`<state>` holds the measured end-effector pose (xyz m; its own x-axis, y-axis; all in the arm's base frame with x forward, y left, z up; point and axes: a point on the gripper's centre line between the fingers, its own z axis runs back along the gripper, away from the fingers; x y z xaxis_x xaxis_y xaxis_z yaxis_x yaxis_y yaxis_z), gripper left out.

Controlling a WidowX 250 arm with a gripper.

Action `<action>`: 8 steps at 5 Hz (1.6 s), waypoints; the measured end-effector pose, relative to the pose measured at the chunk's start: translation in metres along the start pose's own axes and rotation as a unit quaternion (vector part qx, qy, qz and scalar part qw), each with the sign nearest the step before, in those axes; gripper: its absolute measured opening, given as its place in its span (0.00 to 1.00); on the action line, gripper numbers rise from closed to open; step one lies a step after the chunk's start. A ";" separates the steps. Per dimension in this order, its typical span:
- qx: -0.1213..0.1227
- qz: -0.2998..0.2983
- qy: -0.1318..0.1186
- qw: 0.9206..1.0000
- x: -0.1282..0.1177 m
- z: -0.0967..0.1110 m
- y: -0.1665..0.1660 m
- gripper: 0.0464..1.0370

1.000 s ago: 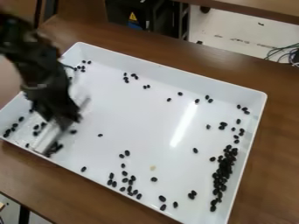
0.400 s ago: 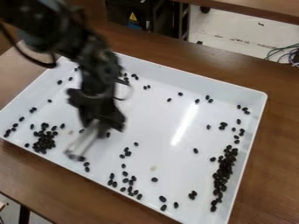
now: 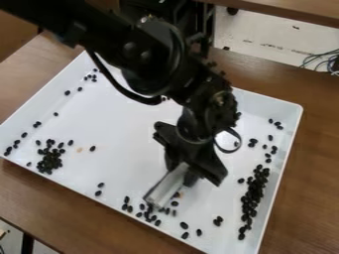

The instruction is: Sweep into pile

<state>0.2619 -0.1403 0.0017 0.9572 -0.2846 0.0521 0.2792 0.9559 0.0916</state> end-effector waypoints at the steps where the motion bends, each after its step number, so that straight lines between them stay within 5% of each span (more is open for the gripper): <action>1: -0.018 0.025 0.009 0.999 0.006 0.004 -0.009 0.30; 2: -0.019 0.040 0.008 0.999 0.014 0.005 -0.003 0.30; 3: 0.016 0.056 0.005 0.998 0.024 0.010 0.019 0.30; 4: 0.065 0.135 0.020 0.988 0.020 0.014 0.065 0.30; 6: 0.079 0.307 0.017 0.948 -0.005 0.022 0.168 0.30; 7: 0.072 0.325 0.033 0.942 -0.024 0.007 0.214 0.30; 8: 0.086 0.311 0.053 0.945 -0.032 -0.011 0.256 0.30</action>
<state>0.3039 0.1144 0.0124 0.9365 0.3472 0.0492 -0.3486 0.9070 0.2362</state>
